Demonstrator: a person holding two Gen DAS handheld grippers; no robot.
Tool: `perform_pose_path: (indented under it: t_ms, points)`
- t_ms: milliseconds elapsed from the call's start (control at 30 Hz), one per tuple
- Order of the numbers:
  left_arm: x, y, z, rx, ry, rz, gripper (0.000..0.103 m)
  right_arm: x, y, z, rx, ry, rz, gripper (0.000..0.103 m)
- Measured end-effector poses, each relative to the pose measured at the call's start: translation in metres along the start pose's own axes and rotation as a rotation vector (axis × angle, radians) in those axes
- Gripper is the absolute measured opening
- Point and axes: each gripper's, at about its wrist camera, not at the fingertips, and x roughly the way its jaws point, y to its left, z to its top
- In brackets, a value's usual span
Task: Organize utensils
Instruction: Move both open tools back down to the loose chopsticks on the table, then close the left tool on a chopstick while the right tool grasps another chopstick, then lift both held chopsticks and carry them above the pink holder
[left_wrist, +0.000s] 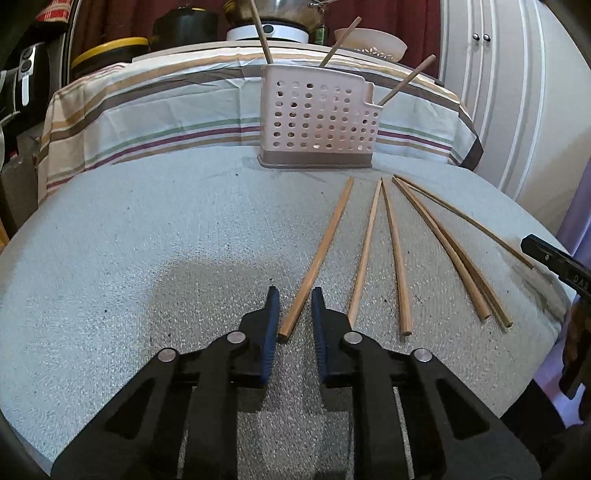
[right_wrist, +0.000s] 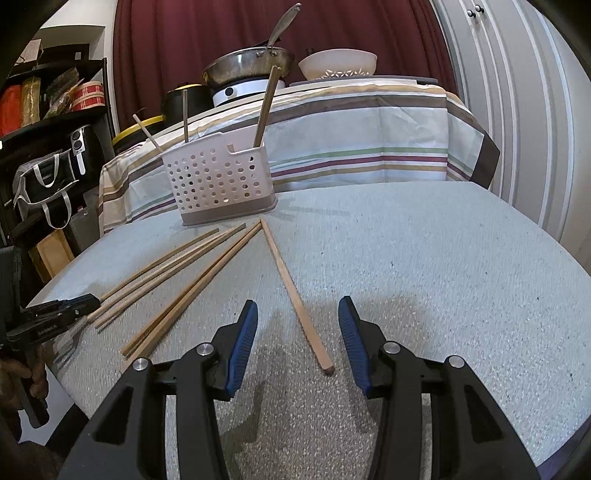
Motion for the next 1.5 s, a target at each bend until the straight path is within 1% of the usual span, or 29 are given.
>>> perform_pose_path:
  t_ms: [100,200,600,767,1067,1300,1500]
  points:
    - [-0.002,-0.001,-0.002,0.005,-0.008,0.006,0.013,0.001,0.001,-0.003,0.002,0.008,0.0,0.045]
    - [-0.003,-0.001,-0.002,0.007,-0.013,0.009,0.011,0.002,0.0,-0.006,0.006,0.015,0.004,0.042]
    - [-0.003,-0.003,-0.003,0.012,-0.022,0.008,0.008,0.004,0.001,-0.011,-0.003,0.031,0.011,0.024]
    - [-0.004,-0.003,-0.003,0.005,-0.027,0.011,0.008,0.004,0.001,-0.013,-0.004,0.032,0.01,0.01]
    - [-0.01,-0.002,-0.003,0.007,-0.067,0.035,0.007,-0.001,0.009,-0.012,-0.032,0.012,0.009,0.007]
    - [-0.029,0.002,0.004,-0.007,-0.138,0.071,0.006,-0.015,0.015,0.0,-0.048,-0.037,-0.011,0.007]
    - [-0.051,0.003,0.018,-0.014,-0.212,0.101,0.006,-0.03,0.016,0.018,-0.041,-0.085,-0.018,0.007]
